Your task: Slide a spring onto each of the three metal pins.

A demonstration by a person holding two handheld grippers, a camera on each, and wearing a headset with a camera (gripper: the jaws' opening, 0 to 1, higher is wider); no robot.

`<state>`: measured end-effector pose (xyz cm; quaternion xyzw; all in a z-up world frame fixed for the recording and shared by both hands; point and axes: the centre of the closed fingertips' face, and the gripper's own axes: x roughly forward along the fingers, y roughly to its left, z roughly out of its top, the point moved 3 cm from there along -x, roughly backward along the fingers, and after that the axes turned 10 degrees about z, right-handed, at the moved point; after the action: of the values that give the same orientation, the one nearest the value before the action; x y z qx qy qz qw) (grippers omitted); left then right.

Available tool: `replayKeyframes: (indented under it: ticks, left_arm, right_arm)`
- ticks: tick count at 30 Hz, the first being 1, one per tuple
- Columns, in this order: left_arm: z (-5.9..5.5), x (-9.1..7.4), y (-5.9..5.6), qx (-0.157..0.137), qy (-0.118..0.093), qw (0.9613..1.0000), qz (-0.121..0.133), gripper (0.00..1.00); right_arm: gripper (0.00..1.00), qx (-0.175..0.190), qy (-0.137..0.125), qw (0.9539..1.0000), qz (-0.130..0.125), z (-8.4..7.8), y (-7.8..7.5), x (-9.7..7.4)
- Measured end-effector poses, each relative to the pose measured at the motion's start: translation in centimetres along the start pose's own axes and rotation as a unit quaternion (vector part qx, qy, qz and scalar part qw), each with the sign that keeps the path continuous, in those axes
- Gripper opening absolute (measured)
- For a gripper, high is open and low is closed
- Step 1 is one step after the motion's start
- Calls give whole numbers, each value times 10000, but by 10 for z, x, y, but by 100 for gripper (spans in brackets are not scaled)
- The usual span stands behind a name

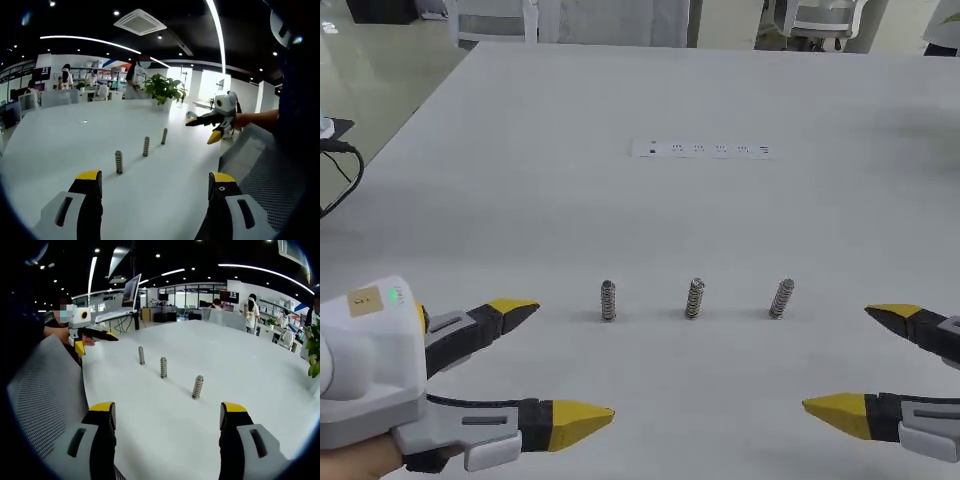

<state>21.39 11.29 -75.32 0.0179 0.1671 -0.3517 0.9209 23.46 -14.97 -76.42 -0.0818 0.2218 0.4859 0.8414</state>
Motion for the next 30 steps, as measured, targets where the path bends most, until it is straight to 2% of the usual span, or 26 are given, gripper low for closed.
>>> replayKeyframes:
  ticks: [6, 10, 22, 30]
  left_arm:
    - [-8, 2, 2, 26, 138, 9998, 102, 95]
    - [-12, 1, 2, -7, 178, 9998, 129, 98]
    - [-12, 2, 5, -21, 190, 9997, 164, 98]
    - [-10, 3, 5, -41, 163, 9997, 173, 97]
  right_arm:
    - [92, 42, -42, 10000, 14, 1, 0, 2]
    - [95, 37, -90, 9999, 29, 3, 1, 3]
    - [99, 41, -243, 9997, -8, 10, 1, 2]
    - [98, 47, -197, 9998, -29, 7, 1, 1]
